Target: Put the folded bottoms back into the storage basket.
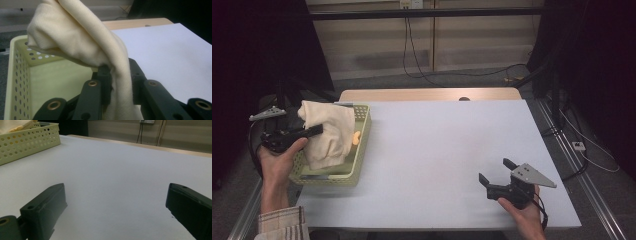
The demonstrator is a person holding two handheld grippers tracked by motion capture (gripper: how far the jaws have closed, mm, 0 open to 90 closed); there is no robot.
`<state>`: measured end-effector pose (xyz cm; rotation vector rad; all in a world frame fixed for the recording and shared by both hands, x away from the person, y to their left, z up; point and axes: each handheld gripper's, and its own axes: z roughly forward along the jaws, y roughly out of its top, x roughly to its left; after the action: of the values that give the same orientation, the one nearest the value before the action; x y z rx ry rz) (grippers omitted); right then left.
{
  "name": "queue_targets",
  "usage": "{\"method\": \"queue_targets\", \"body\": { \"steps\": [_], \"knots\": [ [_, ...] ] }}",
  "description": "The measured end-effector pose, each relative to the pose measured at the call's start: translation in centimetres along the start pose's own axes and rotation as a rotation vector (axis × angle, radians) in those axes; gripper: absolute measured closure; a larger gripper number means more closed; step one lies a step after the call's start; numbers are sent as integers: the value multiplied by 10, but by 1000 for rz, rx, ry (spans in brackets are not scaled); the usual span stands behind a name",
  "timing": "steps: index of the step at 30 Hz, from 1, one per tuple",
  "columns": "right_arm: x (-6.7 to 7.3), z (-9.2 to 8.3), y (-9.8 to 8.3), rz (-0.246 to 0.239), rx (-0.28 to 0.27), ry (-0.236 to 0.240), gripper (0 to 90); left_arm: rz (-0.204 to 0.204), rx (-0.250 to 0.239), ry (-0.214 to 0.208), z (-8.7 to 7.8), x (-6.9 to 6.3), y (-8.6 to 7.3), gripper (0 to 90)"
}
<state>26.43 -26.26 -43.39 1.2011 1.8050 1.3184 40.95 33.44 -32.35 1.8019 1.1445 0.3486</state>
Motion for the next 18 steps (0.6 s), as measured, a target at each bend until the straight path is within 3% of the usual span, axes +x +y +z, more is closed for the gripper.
{"method": "queue_targets", "body": {
  "steps": [18],
  "knots": [
    [0, 1, 0, 1, 7, 6, 26, 21, 80, -37, 29, -2, -6, 767]
  ]
}}
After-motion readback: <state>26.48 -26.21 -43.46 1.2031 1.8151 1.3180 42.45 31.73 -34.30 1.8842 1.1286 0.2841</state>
